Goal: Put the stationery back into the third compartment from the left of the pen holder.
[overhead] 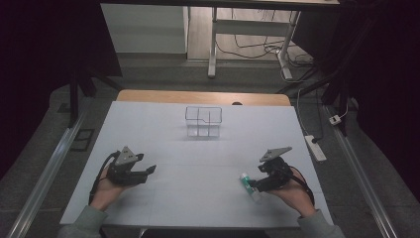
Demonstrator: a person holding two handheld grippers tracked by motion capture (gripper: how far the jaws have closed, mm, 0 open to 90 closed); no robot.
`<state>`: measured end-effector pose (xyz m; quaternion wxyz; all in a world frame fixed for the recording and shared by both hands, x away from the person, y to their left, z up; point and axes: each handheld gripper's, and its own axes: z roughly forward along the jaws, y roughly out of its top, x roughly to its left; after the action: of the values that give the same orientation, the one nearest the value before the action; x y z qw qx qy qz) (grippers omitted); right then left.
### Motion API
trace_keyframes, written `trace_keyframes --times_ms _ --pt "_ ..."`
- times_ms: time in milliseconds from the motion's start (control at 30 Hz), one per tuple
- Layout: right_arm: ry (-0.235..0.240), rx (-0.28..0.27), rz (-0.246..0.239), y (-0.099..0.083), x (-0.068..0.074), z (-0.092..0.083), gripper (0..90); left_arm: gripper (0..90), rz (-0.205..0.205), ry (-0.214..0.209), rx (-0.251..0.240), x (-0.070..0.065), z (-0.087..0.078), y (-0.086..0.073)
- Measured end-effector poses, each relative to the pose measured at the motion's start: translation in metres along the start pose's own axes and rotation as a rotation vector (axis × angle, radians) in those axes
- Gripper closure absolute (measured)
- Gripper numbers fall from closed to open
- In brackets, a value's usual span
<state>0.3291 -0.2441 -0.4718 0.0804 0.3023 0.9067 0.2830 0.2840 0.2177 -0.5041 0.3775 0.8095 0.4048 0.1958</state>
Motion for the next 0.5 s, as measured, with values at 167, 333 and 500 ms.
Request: trace_keyframes --times_ms 167,333,500 --pt "0.015 0.027 0.006 -0.002 0.003 0.002 26.8 34.3 0.003 -0.001 0.007 -0.002 0.001 0.0" --pt "0.014 0.056 -0.001 -0.003 0.008 0.003 27.0 34.1 0.004 0.003 0.007 -0.003 0.001 0.0" --pt "0.003 0.127 -0.02 -0.003 0.016 0.014 27.1 33.9 0.014 0.002 0.012 -0.004 0.002 0.0"
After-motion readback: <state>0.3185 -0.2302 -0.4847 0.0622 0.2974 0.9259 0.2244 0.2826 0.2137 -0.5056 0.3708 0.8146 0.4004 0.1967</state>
